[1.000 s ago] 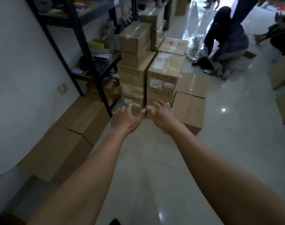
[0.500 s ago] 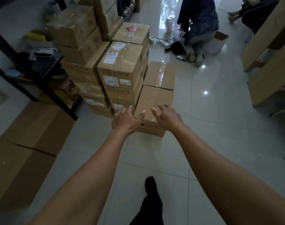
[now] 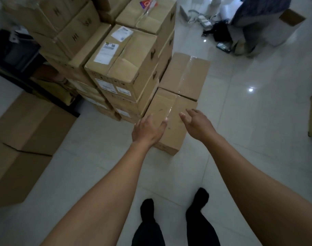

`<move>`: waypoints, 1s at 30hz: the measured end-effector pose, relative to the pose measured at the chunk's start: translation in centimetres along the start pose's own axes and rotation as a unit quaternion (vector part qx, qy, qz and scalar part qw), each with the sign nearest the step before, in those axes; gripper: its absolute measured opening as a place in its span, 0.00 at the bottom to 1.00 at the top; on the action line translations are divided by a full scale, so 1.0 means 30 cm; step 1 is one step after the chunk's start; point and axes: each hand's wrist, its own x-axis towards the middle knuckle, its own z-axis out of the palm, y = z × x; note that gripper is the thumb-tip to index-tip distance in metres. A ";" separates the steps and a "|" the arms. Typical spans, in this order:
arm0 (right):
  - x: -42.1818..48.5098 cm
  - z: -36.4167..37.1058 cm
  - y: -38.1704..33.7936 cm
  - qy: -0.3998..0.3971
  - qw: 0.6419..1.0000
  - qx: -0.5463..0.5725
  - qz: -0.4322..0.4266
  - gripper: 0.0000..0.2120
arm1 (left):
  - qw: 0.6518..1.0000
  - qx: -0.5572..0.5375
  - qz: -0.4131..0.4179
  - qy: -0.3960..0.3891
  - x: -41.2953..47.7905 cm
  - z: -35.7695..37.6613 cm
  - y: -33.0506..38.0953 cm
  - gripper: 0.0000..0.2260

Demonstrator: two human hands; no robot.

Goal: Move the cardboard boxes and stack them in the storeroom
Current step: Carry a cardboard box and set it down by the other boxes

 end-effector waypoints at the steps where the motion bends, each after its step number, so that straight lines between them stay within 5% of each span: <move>1: 0.055 -0.019 0.027 -0.009 1.000 -0.006 -0.011 0.29 | 1.000 -0.010 -0.019 0.003 0.033 0.025 0.023 0.36; 12: 0.612 -0.139 0.218 -0.100 0.982 -0.081 -0.141 0.28 | 0.967 -0.148 -0.194 0.078 0.358 0.280 0.200 0.36; 30: 1.522 0.324 0.502 -0.210 0.944 -0.129 -0.221 0.27 | 0.784 -0.300 -0.493 0.229 0.828 1.003 0.039 0.45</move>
